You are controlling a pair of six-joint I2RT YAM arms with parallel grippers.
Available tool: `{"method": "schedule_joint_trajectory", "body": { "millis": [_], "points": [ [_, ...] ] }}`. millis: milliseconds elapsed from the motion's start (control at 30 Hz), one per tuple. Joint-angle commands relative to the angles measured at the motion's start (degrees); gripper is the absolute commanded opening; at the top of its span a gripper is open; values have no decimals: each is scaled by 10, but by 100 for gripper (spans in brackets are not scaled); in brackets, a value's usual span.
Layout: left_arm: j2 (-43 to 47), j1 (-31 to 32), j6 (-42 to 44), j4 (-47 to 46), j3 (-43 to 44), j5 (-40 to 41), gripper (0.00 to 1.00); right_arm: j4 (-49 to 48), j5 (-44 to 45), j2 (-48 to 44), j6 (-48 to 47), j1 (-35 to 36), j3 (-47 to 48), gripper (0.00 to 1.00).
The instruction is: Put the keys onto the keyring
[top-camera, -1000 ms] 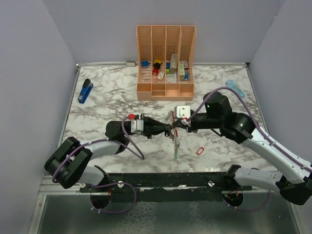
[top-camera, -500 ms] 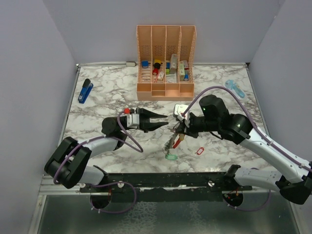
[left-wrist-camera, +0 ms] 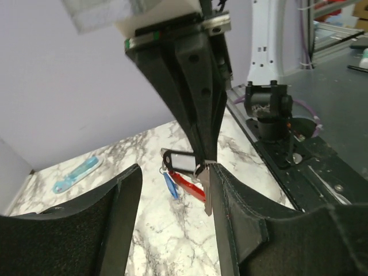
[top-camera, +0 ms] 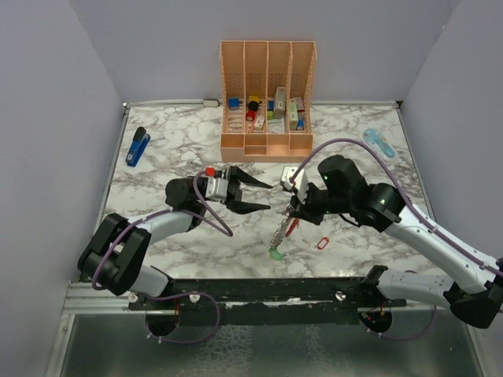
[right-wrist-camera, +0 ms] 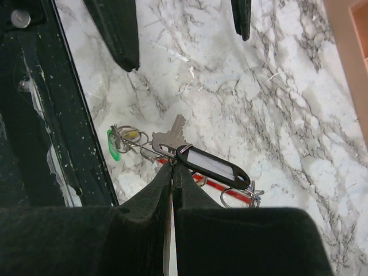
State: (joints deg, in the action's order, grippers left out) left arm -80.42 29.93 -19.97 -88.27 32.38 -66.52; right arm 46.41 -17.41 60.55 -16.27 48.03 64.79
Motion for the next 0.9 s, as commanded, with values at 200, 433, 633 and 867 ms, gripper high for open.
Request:
{"method": "schedule_joint_trajectory", "body": {
  "millis": [200, 433, 633, 867],
  "points": [
    [-15, 9, -12, -96, 34, -151, 63, 5, 33, 29, 48, 3, 24, 1],
    [-9, 5, 111, 106, 38, -136, 63, -24, 53, 29, 103, 3, 16, 1],
    [13, 6, 350, 426, 90, -17, 50, -57, 67, 19, 167, 3, 4, 1],
    [52, 8, 422, 517, 102, 2, 44, -76, 87, 4, 197, 3, -10, 1]
  ]
}}
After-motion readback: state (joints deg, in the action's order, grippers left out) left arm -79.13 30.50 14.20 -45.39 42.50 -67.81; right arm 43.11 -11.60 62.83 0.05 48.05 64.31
